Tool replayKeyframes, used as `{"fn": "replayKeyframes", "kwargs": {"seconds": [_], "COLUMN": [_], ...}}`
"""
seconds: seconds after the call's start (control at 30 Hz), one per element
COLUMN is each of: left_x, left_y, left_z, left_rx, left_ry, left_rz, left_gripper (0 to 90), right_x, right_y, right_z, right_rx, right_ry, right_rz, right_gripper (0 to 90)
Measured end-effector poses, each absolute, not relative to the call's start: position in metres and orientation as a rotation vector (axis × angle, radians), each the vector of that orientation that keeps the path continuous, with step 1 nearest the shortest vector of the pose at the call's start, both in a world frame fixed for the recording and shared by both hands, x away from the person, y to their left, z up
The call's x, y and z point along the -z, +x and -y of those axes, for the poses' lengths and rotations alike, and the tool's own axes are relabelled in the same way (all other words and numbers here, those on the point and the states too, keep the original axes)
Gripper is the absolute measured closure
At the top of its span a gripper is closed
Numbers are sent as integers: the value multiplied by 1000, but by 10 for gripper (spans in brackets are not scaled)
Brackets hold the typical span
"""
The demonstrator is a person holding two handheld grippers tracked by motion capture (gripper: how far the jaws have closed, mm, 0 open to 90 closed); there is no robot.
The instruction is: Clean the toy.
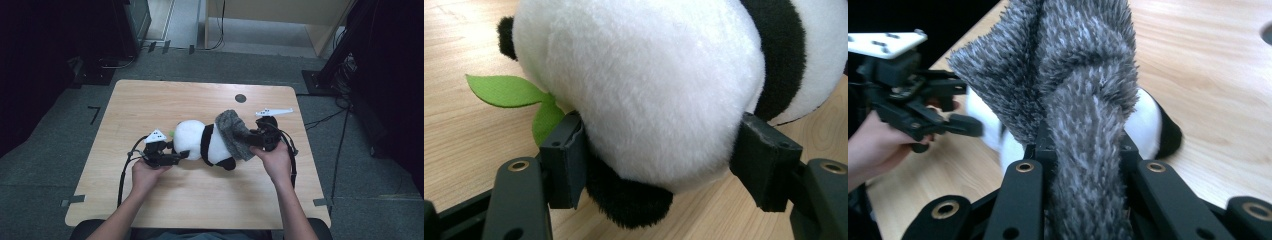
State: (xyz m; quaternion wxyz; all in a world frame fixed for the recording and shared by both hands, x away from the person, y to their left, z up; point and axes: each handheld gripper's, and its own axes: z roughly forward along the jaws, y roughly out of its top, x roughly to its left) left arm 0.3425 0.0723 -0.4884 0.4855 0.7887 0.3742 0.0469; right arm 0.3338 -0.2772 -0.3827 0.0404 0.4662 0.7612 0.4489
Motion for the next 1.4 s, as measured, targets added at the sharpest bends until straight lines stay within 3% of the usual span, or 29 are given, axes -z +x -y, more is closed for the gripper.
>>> {"fn": "replayKeyframes", "kwargs": {"seconds": [0.23,0.5,0.73,0.93,1.4], "left_x": [488,487,485,485,486], "left_y": [342,342,340,340,341], "left_z": [-72,-72,-72,-71,-72], "left_rx": [-114,-123,-134,-139,-125], "left_ry": [1916,1919,1926,1927,1917], "left_rz": [-913,-906,-907,-905,-906], "left_gripper": [306,309,320,325,325], "right_x": [372,385,398,404,401], "right_y": [346,365,372,371,353], "right_z": [235,173,145,152,214], "right_rx": [-1406,-1377,-1357,-1348,-1324], "right_ry": [1323,1253,1232,1260,1324], "right_rz": [-2405,-2526,-2576,-2566,-2500], "right_gripper": [741,740,736,733,729]}}
